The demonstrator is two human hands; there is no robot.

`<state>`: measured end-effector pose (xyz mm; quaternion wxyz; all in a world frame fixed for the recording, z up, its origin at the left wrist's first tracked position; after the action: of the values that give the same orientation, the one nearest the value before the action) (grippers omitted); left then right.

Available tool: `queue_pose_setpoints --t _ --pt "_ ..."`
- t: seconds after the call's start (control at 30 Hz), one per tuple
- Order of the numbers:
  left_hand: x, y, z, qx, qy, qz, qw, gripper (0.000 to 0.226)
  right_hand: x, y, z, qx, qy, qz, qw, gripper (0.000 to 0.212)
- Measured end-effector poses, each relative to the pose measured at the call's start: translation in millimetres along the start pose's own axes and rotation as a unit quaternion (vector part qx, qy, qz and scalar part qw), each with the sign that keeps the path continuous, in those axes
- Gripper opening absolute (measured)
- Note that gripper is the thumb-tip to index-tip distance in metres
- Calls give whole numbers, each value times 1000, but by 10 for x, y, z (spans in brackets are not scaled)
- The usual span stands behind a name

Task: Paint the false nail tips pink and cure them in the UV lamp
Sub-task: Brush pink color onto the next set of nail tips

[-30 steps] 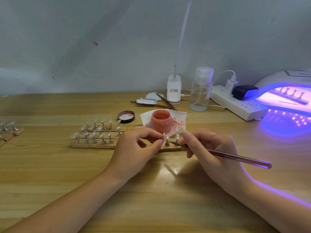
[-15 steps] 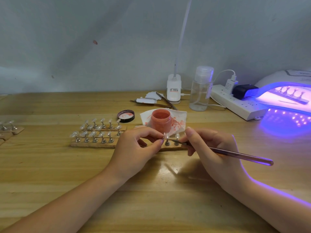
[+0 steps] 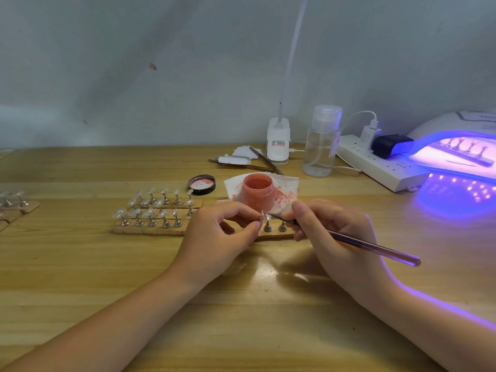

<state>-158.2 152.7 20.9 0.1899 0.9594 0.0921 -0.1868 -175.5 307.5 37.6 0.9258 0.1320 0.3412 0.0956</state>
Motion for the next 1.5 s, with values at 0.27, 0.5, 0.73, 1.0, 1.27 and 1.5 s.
queue_pose_setpoints --t 0.27,0.5,0.73,1.0,1.27,1.5 --pt "2 -4 -8 -4 0 4 1000 26 7 17 -11 -16 8 -9 1000 24" --pt "-6 -7 -1 -4 7 1 1000 24 29 29 -46 -49 -9 -13 999 26" --pt "7 -4 -1 -4 8 3 1000 23 -4 8 -23 3 19 -10 1000 31" --pt "-7 -8 7 11 5 6 1000 25 33 48 -78 -79 -35 -36 996 29" --pt "-12 1 38 24 14 10 1000 10 3 84 -79 -85 -31 -54 994 30" --pt "-11 0 38 27 17 9 999 16 -4 24 -42 -53 -6 -24 998 23"
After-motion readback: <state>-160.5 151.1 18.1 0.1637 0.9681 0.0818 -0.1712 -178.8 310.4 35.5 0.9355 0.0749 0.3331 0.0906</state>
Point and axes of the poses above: each hand's wrist, its own x-axis away from the middle knuckle, its own y-axis out of the back of the hand, z = x × y, the point moved 8 cm from there along -x, towards the middle knuckle, and after that the axes turned 5 degrees about x, right-handed, at the moved point
